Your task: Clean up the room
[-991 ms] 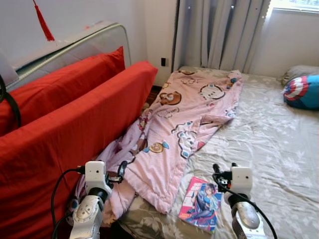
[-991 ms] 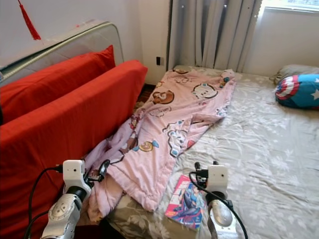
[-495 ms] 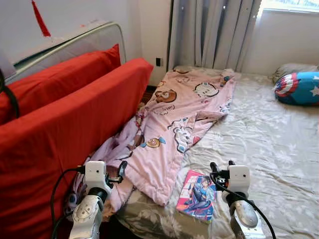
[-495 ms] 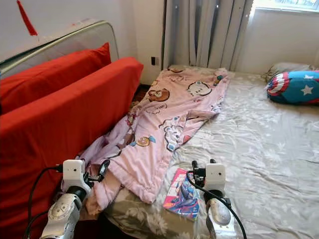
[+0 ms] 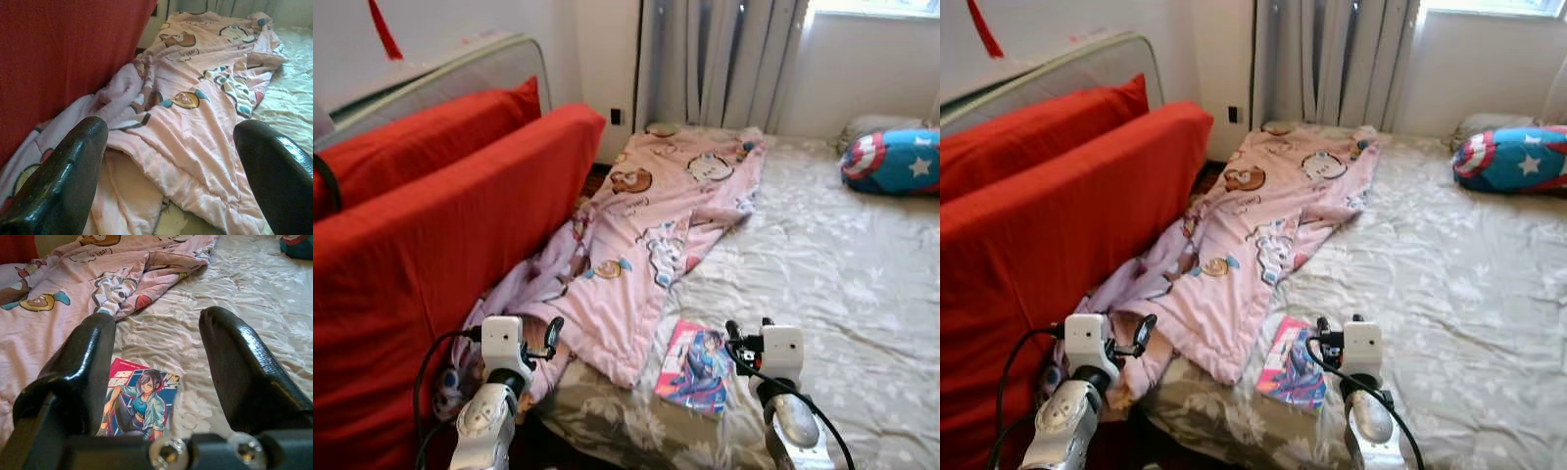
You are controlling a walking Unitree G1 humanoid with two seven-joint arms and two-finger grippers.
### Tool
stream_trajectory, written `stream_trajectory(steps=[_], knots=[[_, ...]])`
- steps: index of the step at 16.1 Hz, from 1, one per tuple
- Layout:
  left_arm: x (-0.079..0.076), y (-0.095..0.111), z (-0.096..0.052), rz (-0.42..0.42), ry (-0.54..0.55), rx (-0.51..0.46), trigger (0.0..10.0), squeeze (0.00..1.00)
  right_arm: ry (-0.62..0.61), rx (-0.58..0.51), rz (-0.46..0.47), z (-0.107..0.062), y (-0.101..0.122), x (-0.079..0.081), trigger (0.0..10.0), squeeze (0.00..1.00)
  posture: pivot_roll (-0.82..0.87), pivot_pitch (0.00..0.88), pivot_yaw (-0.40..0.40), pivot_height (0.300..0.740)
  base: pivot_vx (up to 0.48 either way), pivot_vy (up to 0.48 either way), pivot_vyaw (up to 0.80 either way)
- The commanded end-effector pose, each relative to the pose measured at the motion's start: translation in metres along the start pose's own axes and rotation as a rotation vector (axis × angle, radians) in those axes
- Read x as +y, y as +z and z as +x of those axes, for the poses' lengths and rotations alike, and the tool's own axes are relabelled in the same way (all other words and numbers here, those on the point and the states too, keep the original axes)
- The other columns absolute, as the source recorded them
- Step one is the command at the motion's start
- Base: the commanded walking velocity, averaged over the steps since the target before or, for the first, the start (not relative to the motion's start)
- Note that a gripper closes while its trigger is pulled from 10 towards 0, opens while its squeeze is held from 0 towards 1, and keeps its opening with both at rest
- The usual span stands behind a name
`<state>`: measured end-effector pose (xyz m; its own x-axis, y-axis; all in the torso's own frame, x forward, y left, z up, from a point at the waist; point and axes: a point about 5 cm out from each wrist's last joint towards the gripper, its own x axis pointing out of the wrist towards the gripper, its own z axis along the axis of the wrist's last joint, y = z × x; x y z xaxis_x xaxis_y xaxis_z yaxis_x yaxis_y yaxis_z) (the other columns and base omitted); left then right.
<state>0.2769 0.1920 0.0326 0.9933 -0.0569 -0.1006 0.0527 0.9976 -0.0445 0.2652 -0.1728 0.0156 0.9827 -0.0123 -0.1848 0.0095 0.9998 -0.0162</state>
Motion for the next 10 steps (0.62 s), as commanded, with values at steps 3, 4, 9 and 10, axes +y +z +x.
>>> stream_trajectory(steps=[3, 4, 9, 10], knots=[[0.0018, 0.0005, 0.0000, 0.009, 0.001, 0.012, 10.0, 0.00, 0.001, -0.006, -0.003, 0.0006, 0.0018, 0.0016, 10.0, 0.00, -0.06, 0.000, 0.005, 0.655, 0.000, 0.000, 0.00], [0.0016, 0.0004, -0.0002, 0.008, 0.001, 0.012, 10.0, 0.00, 0.003, -0.006, -0.003, 0.0005, 0.0017, 0.0024, 10.0, 0.00, -0.06, 0.000, 0.006, 0.655, 0.000, 0.000, 0.00], [0.0007, 0.0009, 0.0003, 0.011, -0.003, 0.013, 10.0, 0.00, 0.005, -0.006, -0.006, 0.0002, 0.0013, 0.0031, 10.0, 0.00, -0.06, 0.000, 0.008, 0.655, 0.000, 0.000, 0.00], [0.0004, 0.0010, 0.0003, 0.011, -0.003, 0.013, 10.0, 0.00, 0.006, -0.005, -0.005, 0.0001, 0.0009, 0.0034, 10.0, 0.00, -0.06, 0.000, 0.008, 0.655, 0.000, 0.000, 0.00]])
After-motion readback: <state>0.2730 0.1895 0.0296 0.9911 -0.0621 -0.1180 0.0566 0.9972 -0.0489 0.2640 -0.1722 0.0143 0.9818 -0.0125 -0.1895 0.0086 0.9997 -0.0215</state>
